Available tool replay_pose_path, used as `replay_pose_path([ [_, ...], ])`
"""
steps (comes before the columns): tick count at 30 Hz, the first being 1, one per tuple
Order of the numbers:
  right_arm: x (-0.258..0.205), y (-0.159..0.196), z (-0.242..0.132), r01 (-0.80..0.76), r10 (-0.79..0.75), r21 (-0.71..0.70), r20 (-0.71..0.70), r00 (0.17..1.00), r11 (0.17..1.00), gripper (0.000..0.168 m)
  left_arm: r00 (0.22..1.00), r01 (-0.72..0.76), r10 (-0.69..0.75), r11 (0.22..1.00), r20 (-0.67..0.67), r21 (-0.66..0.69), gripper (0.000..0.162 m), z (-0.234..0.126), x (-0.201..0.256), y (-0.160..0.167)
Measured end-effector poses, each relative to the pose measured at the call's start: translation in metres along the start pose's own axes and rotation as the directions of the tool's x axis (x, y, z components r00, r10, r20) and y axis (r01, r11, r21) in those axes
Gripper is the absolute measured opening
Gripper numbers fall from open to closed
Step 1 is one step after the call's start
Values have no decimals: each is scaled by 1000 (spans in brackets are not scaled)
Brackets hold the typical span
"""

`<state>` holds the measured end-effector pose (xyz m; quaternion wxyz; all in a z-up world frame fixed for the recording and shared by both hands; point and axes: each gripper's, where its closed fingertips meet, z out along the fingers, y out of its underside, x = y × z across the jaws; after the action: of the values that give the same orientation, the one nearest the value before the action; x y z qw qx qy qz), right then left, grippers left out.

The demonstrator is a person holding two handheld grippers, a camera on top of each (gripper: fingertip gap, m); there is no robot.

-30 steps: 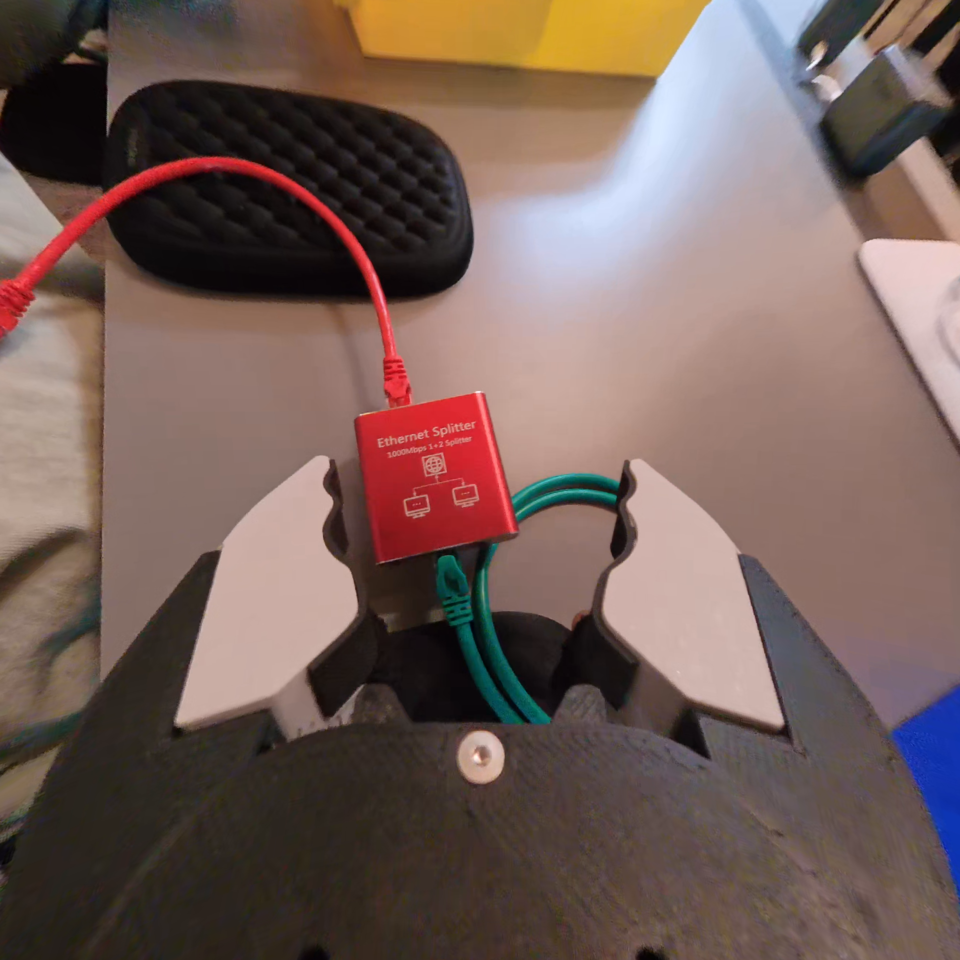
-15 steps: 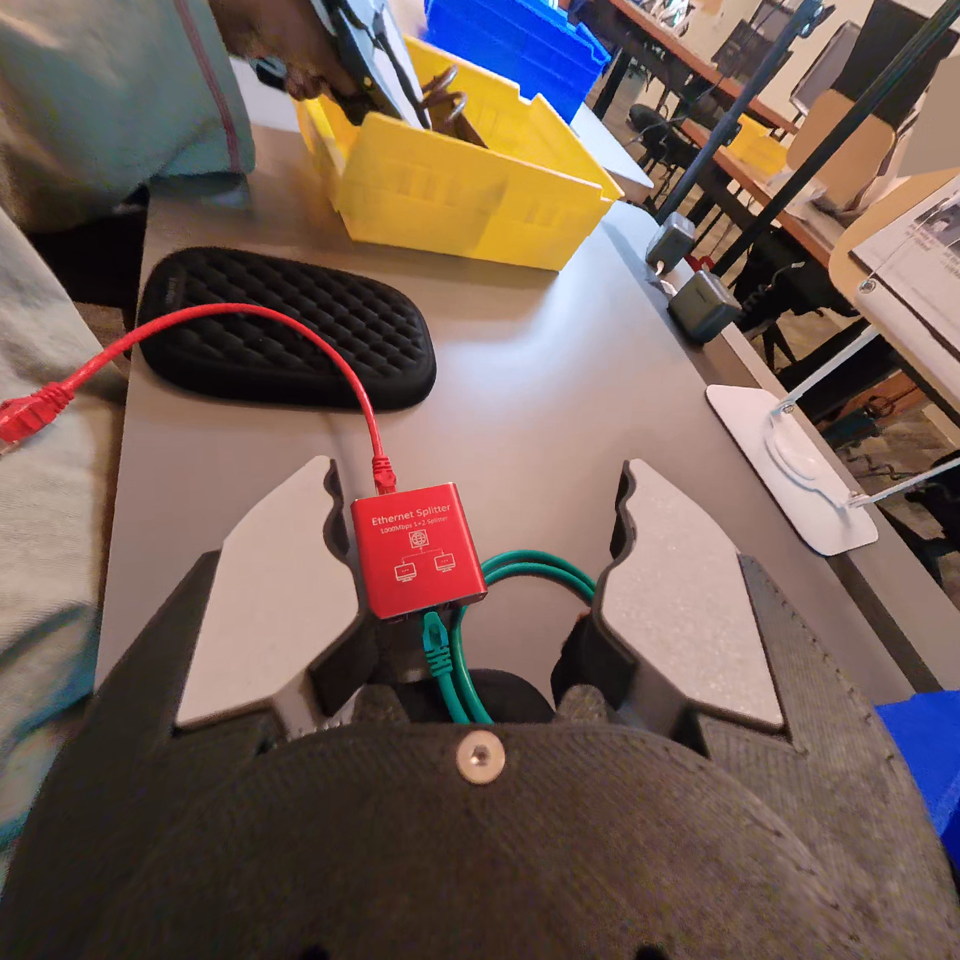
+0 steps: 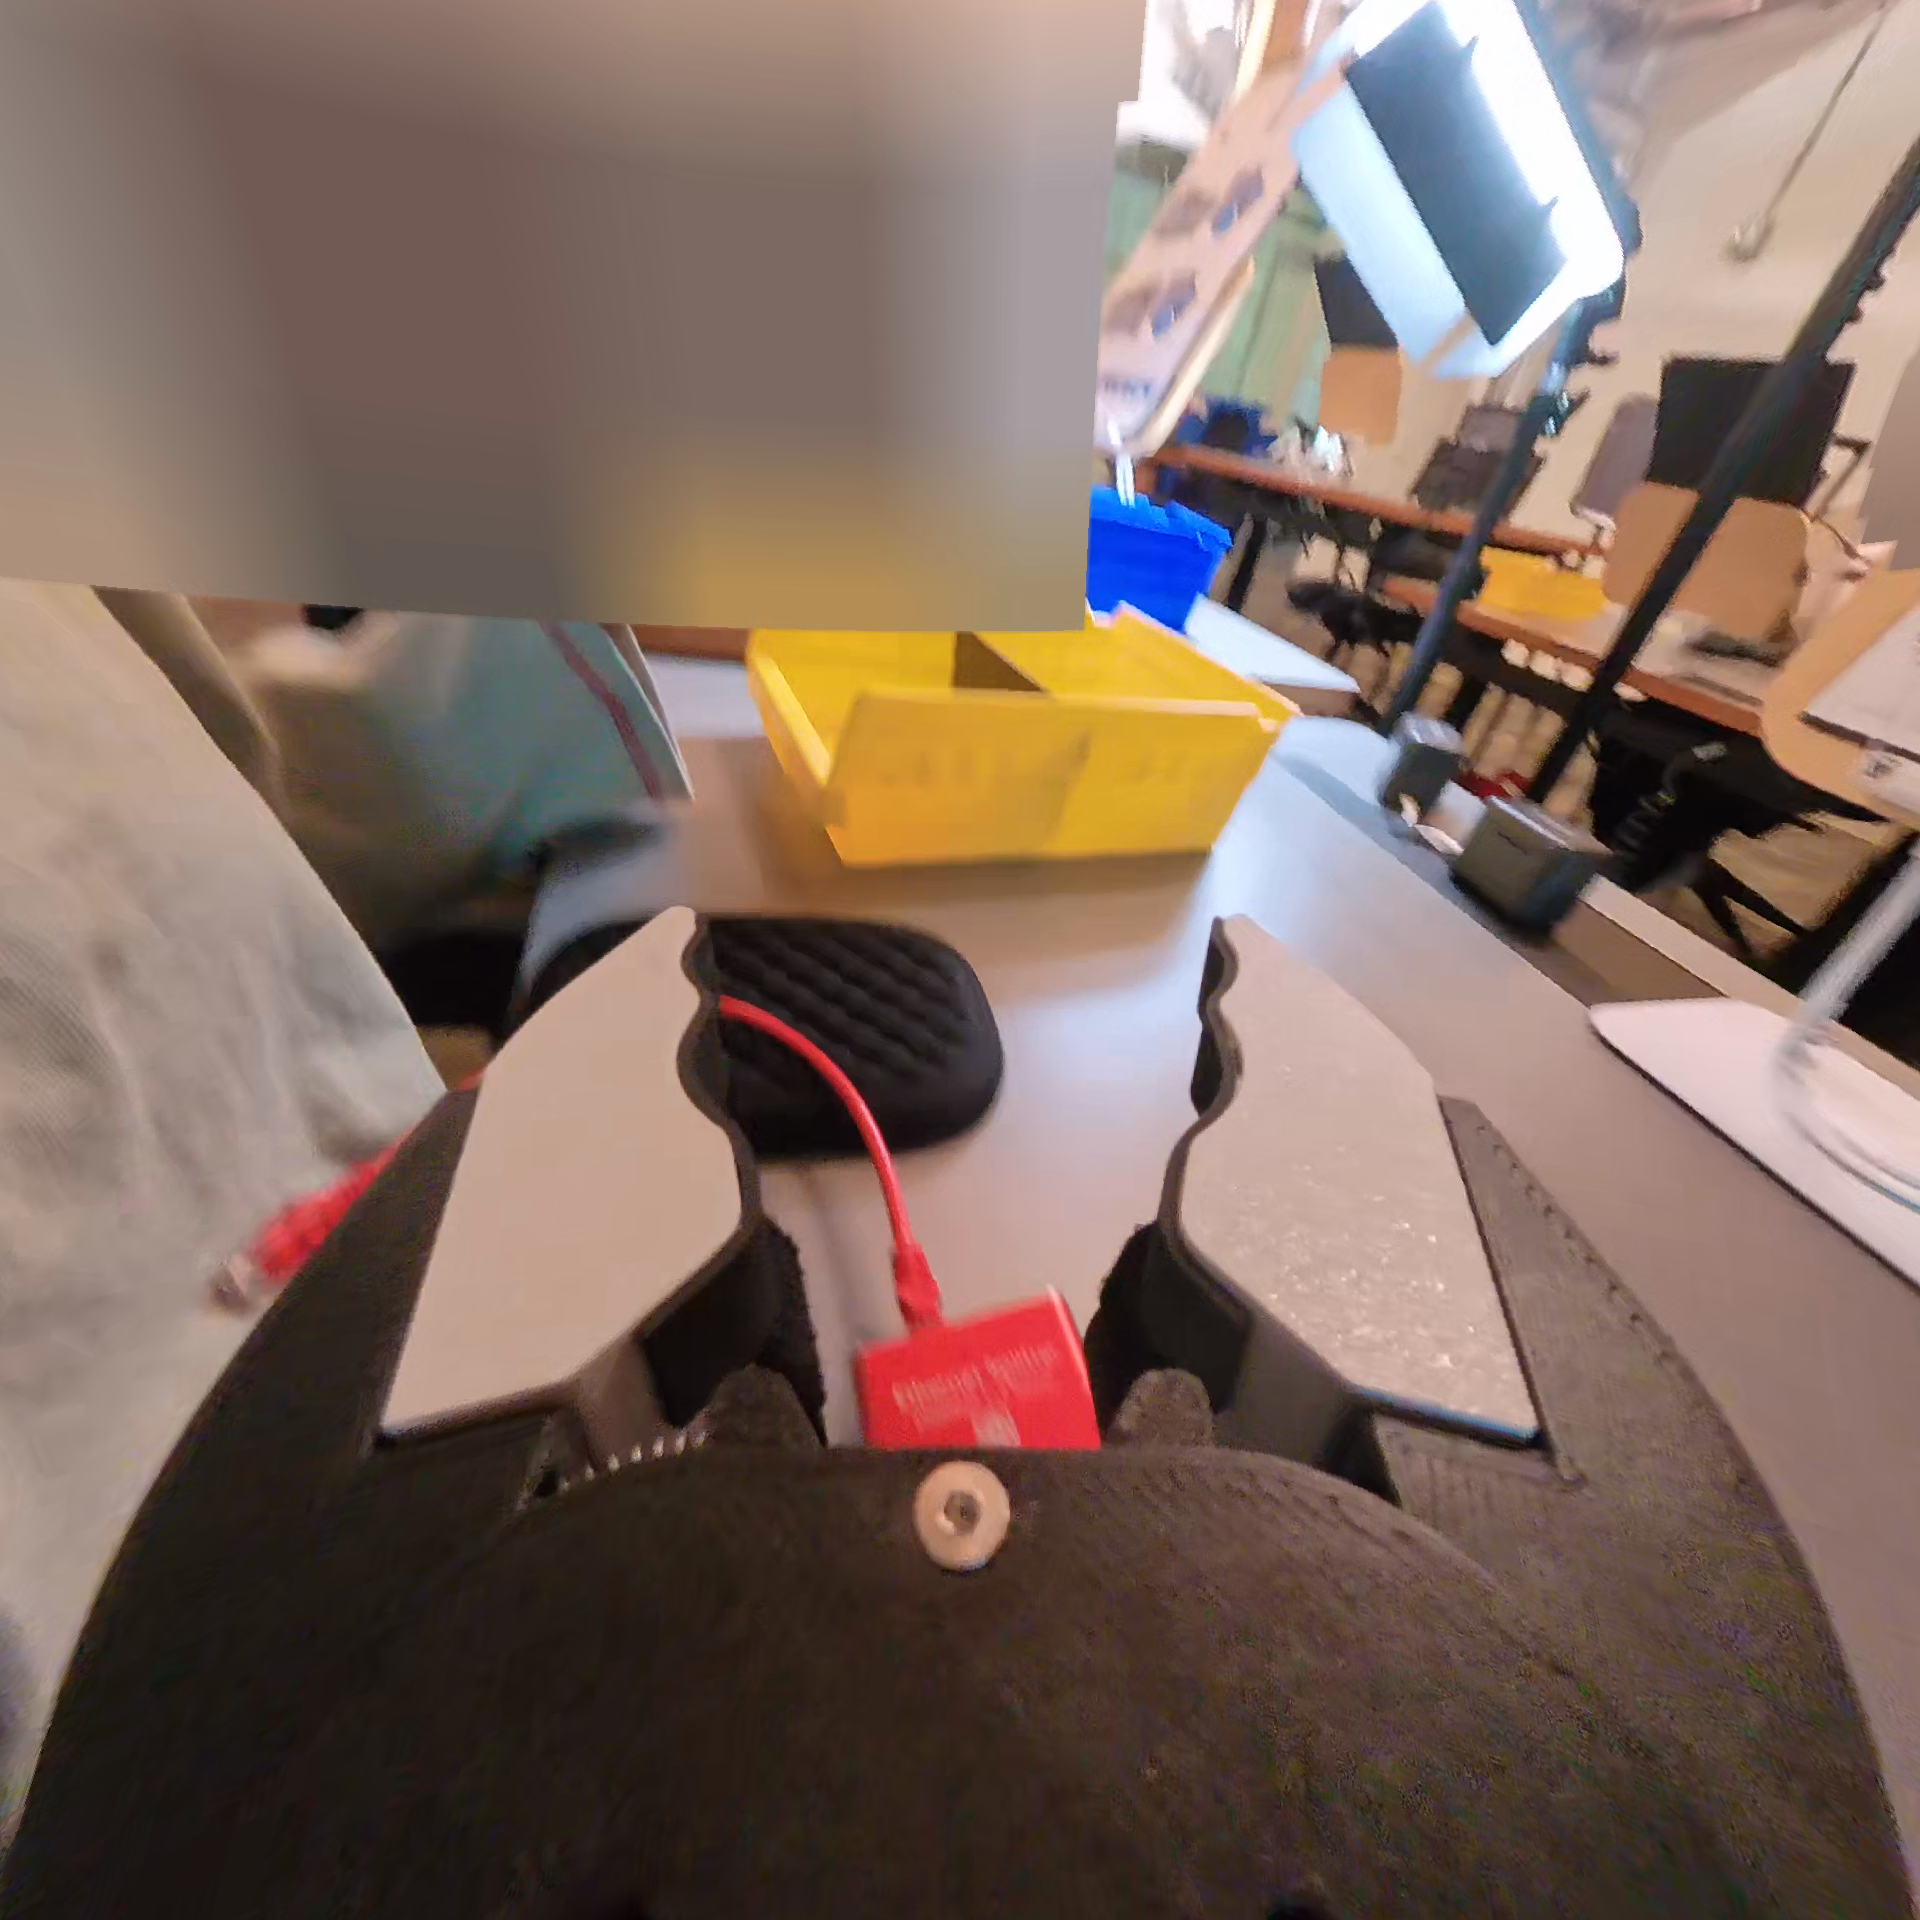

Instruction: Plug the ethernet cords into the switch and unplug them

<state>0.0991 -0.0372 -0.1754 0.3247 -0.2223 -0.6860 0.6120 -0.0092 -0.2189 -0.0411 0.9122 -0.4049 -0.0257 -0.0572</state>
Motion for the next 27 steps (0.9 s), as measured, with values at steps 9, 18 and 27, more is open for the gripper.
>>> replay_pose_path([
  [9, -16, -34, 31, 303, -262, 252, -183, 948, 919, 67, 804, 583, -536, 795, -259, 165, 5, 33, 19, 39],
  [18, -32, -37, 42, 732, -716, 66, -163, 679, 678, 25, 510, 848, -817, 530, -269, -2, 5, 66, 46, 114],
  [27, 0, -61, 9, 246, -160, 386, -241, 957, 889, 14, 842, 531, -539, 833, -10, -157, 57, 70, 37, 144],
])
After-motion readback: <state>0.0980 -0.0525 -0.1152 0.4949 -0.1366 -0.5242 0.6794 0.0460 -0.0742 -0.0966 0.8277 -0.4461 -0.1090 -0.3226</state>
